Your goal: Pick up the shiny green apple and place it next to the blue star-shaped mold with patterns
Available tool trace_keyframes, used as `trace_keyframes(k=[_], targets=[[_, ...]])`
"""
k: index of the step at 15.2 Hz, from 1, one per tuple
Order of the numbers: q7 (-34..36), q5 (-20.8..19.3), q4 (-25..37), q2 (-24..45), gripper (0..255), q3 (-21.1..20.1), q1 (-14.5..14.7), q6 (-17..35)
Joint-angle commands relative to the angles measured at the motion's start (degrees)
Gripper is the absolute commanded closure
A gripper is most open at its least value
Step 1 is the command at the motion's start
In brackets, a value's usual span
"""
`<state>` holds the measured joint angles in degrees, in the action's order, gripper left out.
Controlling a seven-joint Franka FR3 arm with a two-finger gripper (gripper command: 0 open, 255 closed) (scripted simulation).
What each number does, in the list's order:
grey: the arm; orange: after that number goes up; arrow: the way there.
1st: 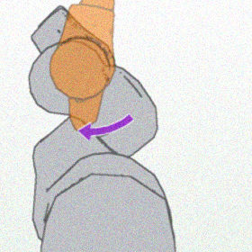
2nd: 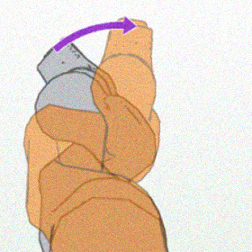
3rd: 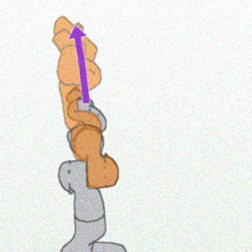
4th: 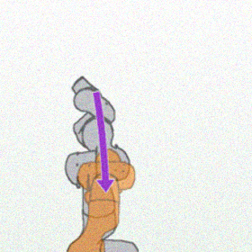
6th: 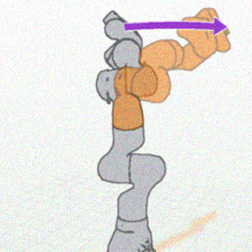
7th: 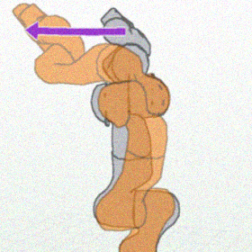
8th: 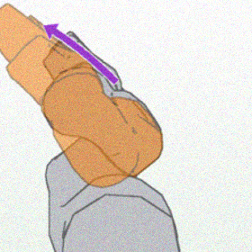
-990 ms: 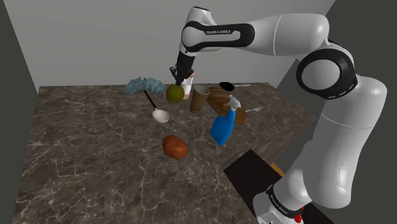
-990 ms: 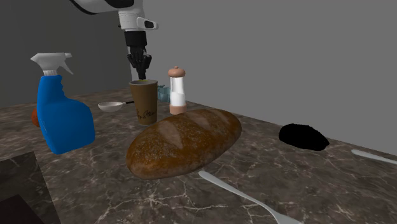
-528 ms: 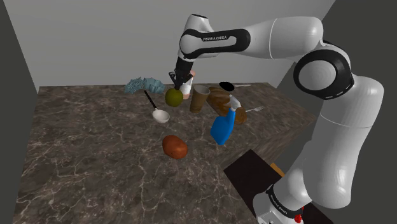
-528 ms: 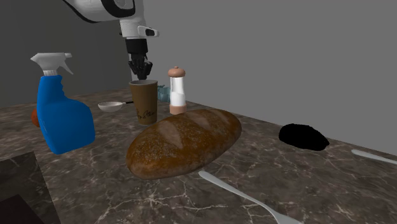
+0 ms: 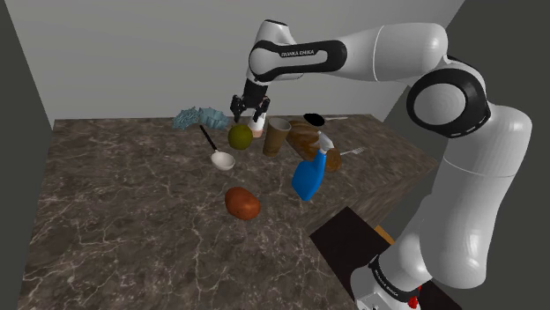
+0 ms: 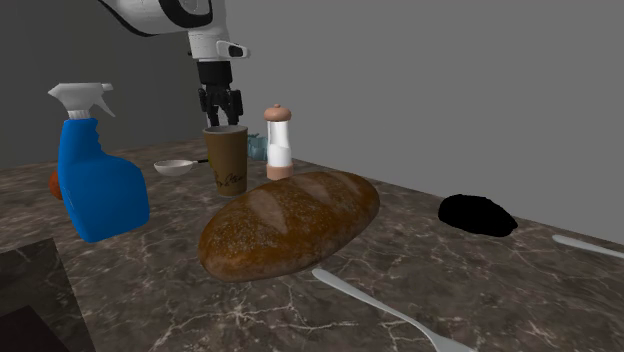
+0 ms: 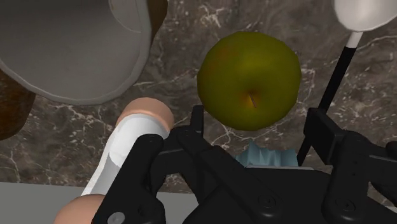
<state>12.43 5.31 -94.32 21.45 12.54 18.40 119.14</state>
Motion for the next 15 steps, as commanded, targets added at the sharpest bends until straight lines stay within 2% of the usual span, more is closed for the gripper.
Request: trace_keyframes(k=[1,3,7,15], targets=[[0.0,0.0,0.0,0.0,0,0.0,0.0,0.0],[0.0,0.0,0.0,0.0,0,0.0,0.0,0.0],[0.4,-0.7,3.9,-2.4,0,0.3,0.1,-6.2],[0.4,-0.7,3.9,-2.4,0,0.3,0.1,-6.2]])
